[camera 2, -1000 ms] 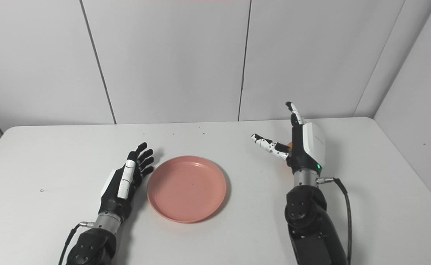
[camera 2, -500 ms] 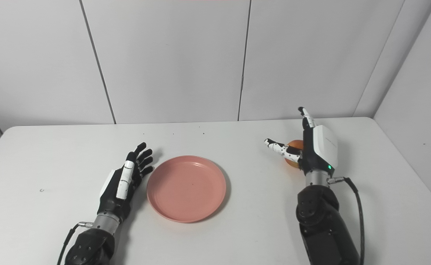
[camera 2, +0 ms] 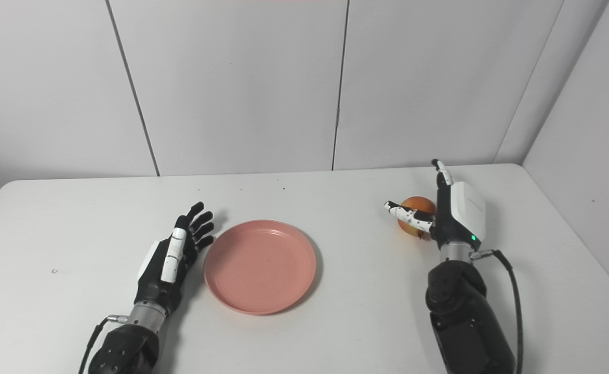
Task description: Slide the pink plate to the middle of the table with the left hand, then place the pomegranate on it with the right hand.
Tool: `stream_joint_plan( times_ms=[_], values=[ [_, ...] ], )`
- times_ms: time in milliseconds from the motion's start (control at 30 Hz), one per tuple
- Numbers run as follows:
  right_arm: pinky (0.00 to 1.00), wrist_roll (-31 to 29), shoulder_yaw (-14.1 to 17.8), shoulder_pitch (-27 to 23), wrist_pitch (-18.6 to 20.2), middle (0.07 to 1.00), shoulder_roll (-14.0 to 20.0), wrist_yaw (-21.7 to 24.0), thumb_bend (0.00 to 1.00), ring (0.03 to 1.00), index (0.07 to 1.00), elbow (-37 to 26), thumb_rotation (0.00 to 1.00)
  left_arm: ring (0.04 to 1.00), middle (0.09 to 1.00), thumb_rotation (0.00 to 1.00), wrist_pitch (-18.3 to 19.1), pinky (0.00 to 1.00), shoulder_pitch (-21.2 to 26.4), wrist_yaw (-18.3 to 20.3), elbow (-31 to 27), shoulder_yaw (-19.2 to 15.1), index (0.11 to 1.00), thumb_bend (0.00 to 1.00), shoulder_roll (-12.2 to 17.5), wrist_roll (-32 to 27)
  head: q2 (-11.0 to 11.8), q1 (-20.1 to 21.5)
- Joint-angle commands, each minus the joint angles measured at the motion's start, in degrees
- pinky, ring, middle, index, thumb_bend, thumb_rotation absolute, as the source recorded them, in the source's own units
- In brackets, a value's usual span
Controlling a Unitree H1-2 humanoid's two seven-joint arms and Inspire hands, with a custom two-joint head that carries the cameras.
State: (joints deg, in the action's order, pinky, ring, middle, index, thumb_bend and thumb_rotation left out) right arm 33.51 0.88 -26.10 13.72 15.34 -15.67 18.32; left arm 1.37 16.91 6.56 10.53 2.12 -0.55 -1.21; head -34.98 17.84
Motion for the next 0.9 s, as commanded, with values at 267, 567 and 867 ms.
stream_joint_plan(
  times_ms=[267,567,867],
  values=[
    [0.69,-2.06,-0.85,-3.26,-0.11,0.876,1.41,0.01,0.87,0.828,0.866,3.13,0.34,0.921,0.922,1.0,-1.13,0.89,0.89,-0.01,-2.34,0.0,0.922,0.66,-0.21,-0.73,-0.18,0.05],
    [0.7,-5.01,-0.97,-3.52,-0.6,0.879,1.22,0.87,0.87,0.824,0.863,4.97,0.31,0.921,0.922,1.0,-0.8,0.89,0.91,-0.4,-2.46,0.35,0.923,0.65,-0.34,0.0,-0.08,-0.33],
    [0.54,-7.34,-0.14,-3.11,-2.67,0.7,0.1,-1.71,0.7,0.64,0.745,5.3,0.09,0.916,0.916,1.0,-0.88,0.89,0.93,-0.58,-2.42,0.47,0.916,0.66,-0.3,0.3,-0.17,-0.47]
  ],
)
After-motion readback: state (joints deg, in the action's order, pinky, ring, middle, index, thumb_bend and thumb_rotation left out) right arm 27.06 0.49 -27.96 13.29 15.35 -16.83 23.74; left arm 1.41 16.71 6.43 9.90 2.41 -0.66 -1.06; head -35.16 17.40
